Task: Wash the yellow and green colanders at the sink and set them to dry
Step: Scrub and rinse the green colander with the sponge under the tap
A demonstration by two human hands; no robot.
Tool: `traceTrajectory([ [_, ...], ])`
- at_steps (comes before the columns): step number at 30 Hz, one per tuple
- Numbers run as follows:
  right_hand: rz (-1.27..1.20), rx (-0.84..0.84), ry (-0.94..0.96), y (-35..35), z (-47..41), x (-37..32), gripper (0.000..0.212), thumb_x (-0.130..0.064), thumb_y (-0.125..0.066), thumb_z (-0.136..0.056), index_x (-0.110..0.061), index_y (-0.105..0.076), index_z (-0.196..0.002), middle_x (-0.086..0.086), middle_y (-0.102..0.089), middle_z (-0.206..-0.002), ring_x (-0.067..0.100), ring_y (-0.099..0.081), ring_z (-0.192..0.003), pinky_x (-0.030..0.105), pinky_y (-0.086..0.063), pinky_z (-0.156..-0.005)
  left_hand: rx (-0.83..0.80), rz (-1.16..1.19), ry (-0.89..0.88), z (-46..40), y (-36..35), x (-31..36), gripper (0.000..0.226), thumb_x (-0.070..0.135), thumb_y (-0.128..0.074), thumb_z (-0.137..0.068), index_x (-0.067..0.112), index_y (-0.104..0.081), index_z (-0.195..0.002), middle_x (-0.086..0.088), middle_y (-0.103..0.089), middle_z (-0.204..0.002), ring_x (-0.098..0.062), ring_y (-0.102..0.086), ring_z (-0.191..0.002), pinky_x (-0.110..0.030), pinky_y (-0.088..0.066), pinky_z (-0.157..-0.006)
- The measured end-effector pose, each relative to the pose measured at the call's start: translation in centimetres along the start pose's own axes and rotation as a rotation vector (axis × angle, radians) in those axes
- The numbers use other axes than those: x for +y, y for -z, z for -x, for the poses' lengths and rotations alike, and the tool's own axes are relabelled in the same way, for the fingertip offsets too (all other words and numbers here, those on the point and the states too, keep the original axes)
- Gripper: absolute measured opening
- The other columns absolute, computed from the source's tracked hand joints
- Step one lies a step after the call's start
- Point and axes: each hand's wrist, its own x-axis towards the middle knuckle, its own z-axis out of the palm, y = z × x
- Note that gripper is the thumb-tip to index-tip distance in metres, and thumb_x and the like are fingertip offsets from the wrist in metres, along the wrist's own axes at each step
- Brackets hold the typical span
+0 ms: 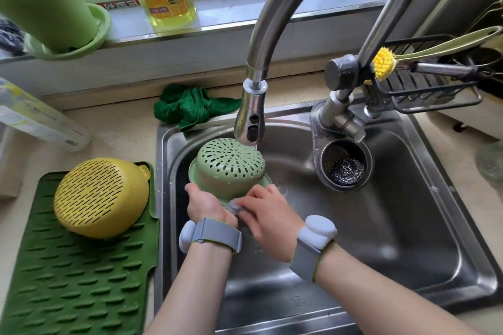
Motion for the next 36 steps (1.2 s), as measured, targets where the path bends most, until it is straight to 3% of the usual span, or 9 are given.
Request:
traceTrajectory([
  [3,0.072,0.102,-0.005,0.2,-0.3,1.4,0.044,-0.044,-0.032,-0.089,-0.026,-0.069,-0.104,0.001,-0.059,-0.093,0.022,-0.04,-0.084,0.036,-0.037,-0.075,-0.05,0.001,0.037,0.6,0.2,0.0,0.032,0.03,-0.041,-0.102,0.011,-0.056,-0.08,-0.012,-0.062,-0.086,-0.023,-0.06,-0.068,-0.036,-0.054,-0.066],
  [7,0.247,0.082,-0.304,1.4,0.1,5.3,0.044,-0.041,-0.029,-0.092,-0.019,-0.065,-0.104,0.008,-0.06,-0.102,0.034,-0.051,-0.099,0.039,-0.041,-0.085,-0.142,0.012,0.081,0.7,0.4,0.4,0.031,0.031,-0.042,-0.104,0.007,-0.059,-0.095,-0.019,-0.066,-0.1,-0.031,-0.064,-0.08,-0.058,-0.052,-0.086],
  [11,0.111,0.039,-0.36,1.5,-0.4,6.2,0.031,-0.039,-0.039,-0.091,-0.024,-0.066,-0.099,0.006,-0.061,-0.098,0.035,-0.055,-0.096,0.04,-0.043,-0.086,-0.143,0.045,0.088,1.1,0.2,0.2,0.037,0.028,-0.043,-0.103,0.001,-0.06,-0.122,-0.018,-0.068,-0.109,-0.029,-0.063,-0.074,-0.05,-0.055,-0.076],
  [17,-0.183,0.146,-0.093,-0.2,-0.1,0.0,0.043,-0.049,-0.033,-0.085,-0.034,-0.07,-0.103,-0.005,-0.056,-0.093,0.022,-0.044,-0.092,0.033,-0.038,-0.086,-0.145,-0.009,0.151,0.5,-0.2,-1.2,0.049,0.041,-0.035,-0.104,0.003,-0.064,-0.094,-0.017,-0.069,-0.093,-0.028,-0.068,-0.073,-0.032,-0.055,-0.057],
  [21,0.119,0.415,0.017,-0.1,-2.4,-0.1,0.026,-0.042,-0.047,-0.086,-0.031,-0.072,-0.086,0.0,-0.057,-0.089,0.025,-0.041,-0.086,0.037,-0.041,-0.07,-0.231,-0.135,0.125,0.9,-0.2,-1.6,0.053,0.047,-0.038,-0.103,0.004,-0.066,-0.089,-0.012,-0.072,-0.084,-0.024,-0.069,-0.073,-0.033,-0.057,-0.07],
  [24,0.18,0.493,-0.042,0.2,-4.3,-0.5,0.025,-0.043,-0.048,-0.087,-0.029,-0.069,-0.083,0.003,-0.055,-0.098,0.025,-0.039,-0.091,0.034,-0.032,-0.074,-0.312,-0.288,0.087,1.8,-0.2,-1.5,0.052,0.05,-0.038,-0.101,0.009,-0.068,-0.088,-0.008,-0.073,-0.082,-0.024,-0.07,-0.079,-0.035,-0.057,-0.076],
  [28,0.129,0.391,-0.365,1.8,-6.9,-0.8,0.023,-0.034,-0.047,-0.092,-0.026,-0.068,-0.097,0.001,-0.053,-0.113,0.026,-0.039,-0.107,0.039,-0.031,-0.086,-0.369,-0.475,0.049,2.4,0.3,-1.3,0.061,0.06,-0.032,-0.098,0.012,-0.068,-0.089,-0.009,-0.072,-0.09,-0.027,-0.068,-0.086,-0.036,-0.056,-0.079],
  [33,0.174,0.194,0.035,0.2,-4.0,-2.0,0.038,-0.038,-0.031,-0.091,-0.028,-0.055,-0.119,-0.007,-0.057,-0.124,0.018,-0.044,-0.125,0.047,-0.031,-0.097,-0.307,-0.546,-0.042,1.2,0.9,0.7,0.063,0.063,-0.029,-0.098,0.015,-0.065,-0.08,-0.01,-0.068,-0.086,-0.029,-0.064,-0.089,-0.045,-0.05,-0.098],
  [36,0.088,0.267,-0.207,1.4,-6.0,-1.1,0.027,-0.031,-0.036,-0.091,-0.023,-0.059,-0.103,0.0,-0.062,-0.108,0.021,-0.055,-0.109,0.043,-0.039,-0.092,-0.368,-0.728,-0.142,1.1,1.5,0.9,0.064,0.058,-0.025,-0.101,0.016,-0.066,-0.073,-0.007,-0.067,-0.079,-0.02,-0.058,-0.074,-0.035,-0.047,-0.088],
])
